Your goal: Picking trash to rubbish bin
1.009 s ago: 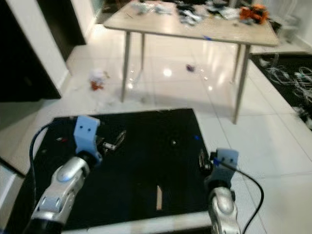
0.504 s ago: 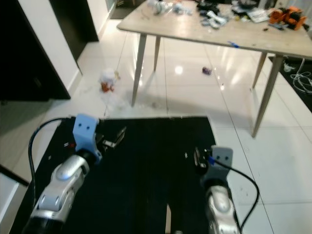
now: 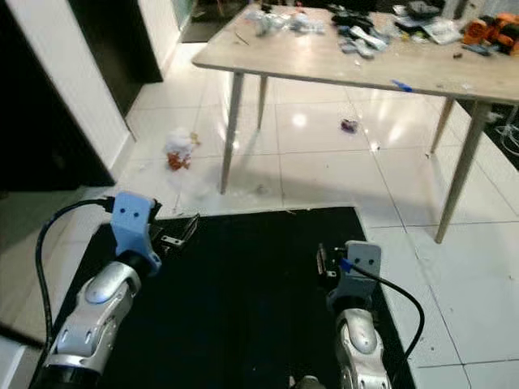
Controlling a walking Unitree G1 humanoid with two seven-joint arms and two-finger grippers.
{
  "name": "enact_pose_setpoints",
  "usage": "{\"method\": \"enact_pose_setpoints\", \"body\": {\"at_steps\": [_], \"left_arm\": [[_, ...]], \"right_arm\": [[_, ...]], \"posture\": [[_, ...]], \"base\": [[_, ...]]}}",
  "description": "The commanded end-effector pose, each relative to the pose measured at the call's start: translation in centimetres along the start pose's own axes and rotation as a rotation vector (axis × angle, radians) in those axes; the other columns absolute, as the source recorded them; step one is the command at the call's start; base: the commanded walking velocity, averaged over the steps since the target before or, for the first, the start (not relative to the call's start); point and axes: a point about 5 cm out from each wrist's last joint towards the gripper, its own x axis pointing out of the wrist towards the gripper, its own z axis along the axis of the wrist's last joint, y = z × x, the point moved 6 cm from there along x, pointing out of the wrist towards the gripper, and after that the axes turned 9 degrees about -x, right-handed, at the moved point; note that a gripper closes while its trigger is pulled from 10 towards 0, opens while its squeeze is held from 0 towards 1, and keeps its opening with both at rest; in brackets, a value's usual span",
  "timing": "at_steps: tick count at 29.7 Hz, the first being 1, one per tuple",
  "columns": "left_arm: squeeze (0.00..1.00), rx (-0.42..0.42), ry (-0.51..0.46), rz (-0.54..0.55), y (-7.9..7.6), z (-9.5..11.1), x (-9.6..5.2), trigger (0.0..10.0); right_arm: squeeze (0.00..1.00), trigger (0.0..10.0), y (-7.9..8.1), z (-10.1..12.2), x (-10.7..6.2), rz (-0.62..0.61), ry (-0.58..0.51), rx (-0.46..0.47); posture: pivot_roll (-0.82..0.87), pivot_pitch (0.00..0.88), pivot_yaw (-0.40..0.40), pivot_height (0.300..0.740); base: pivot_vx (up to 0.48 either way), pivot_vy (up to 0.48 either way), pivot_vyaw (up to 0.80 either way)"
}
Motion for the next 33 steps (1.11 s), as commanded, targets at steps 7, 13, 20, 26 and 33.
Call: {"method": "enact_pose_setpoints", "body": {"at_steps": [7, 13, 20, 26, 33], "left_arm": [[0.0, 0.0, 0.025, 0.015, 0.5, -0.8, -0.4, 10.0], [0.0, 0.001, 0.024, 0.018, 0.6, -0.7, -0.3, 10.0], [0.0, 0.0, 0.016, 0.024, 0.8, -0.5, -0.2, 10.0], [0.0, -0.001, 0.011, 0.025, 0.9, -0.3, -0.2, 10.0], [0.0, -0.001, 0.0, 0.02, 0.9, 0.2, 0.1, 10.0]], "right_arm": [[0.0, 10.0, 0.3, -0.2, -0.4, 0.005, 0.003, 0.003], [0.0, 10.0, 0.2, 0.0, -0.2, 0.002, -0.004, 0.005], [0.0, 10.0, 0.0, 0.4, 0.1, -0.005, -0.017, 0.006], [0.0, 10.0, 0.0, 0.6, 0.2, -0.005, -0.023, 0.002], [0.0, 10.0, -0.3, 1.1, 0.4, -0.009, -0.04, -0.01]], "posture": [[-0.02, 0.144, 0.047, 0.74], [-0.02, 0.142, 0.047, 0.74], [-0.02, 0.131, 0.049, 0.74], [-0.02, 0.124, 0.05, 0.74], [-0.02, 0.124, 0.053, 0.74]], "base": [[0.469, 0.0, -0.11], [0.467, 0.0, 0.0], [0.46, 0.0, 0.0], [0.452, 0.0, 0.0], [0.452, 0.0, -0.23]]}}
